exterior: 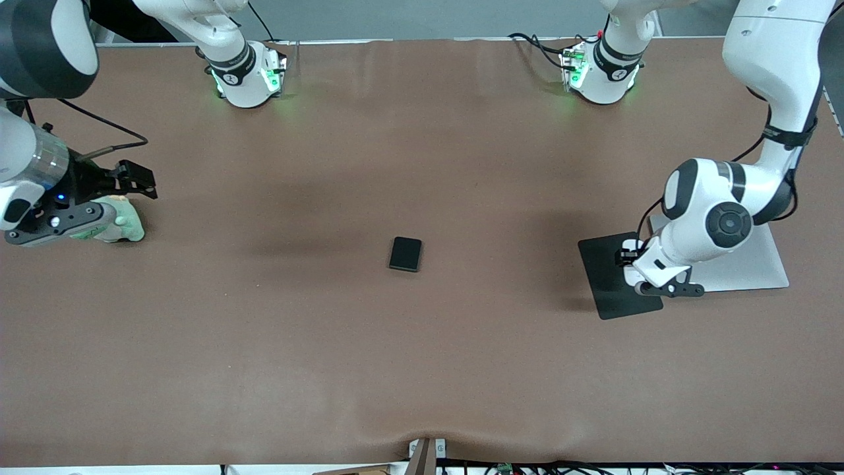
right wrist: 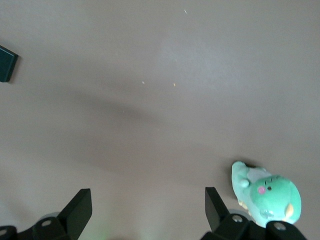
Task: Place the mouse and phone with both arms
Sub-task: 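Carry the mouse with the left gripper over the mouse pad, then lower the mouse onto the pad while the right gripper reaches the phone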
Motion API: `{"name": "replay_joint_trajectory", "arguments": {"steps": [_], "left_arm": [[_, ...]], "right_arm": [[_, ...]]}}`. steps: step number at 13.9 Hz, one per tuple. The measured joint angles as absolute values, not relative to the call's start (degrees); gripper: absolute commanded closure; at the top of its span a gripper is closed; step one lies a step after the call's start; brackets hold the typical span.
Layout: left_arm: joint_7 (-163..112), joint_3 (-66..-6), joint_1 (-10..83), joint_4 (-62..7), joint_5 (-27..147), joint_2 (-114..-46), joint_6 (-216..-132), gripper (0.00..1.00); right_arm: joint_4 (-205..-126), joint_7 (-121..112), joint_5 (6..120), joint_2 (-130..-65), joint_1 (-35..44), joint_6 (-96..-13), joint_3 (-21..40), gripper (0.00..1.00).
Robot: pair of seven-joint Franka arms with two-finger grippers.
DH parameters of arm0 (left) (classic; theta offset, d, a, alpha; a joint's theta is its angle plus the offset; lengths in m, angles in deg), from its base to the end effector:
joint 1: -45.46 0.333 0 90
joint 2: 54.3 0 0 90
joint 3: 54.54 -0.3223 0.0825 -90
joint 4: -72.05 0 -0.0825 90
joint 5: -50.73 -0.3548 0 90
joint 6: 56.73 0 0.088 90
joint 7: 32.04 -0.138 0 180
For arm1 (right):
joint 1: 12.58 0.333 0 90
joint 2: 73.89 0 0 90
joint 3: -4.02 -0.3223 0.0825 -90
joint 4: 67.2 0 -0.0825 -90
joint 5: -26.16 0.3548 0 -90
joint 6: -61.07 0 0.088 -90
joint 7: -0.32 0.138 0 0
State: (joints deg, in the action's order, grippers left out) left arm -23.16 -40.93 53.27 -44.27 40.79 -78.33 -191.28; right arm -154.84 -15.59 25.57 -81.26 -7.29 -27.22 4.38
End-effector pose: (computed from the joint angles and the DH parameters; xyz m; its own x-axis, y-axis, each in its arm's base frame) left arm 0.5695 -0.0497 0.2332 0.9951 -0.0563 -0.0818 -0.0589 -0.9978 -0.0296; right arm 0.5531 0.0465 0.5459 0.9278 0.3548 -0.1156 0.3548 -0.9347 -0.0214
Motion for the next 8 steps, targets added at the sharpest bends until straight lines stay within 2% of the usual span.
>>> {"name": "replay_joint_trajectory", "arguments": {"steps": [3, 8], "left_arm": [[-22.5, -40.9, 53.3, -47.3, 40.8, -79.4, -196.3, 0.82], [-22.4, -41.0, 53.3, -47.3, 40.8, -82.4, -200.7, 0.81]], "right_arm": [[-154.8, -11.9, 30.0, -81.7, -4.7, -27.7, 4.3, 0.0], [-154.9, 4.2, 32.0, -83.7, 3.6, -31.9, 4.2, 0.0]]}}
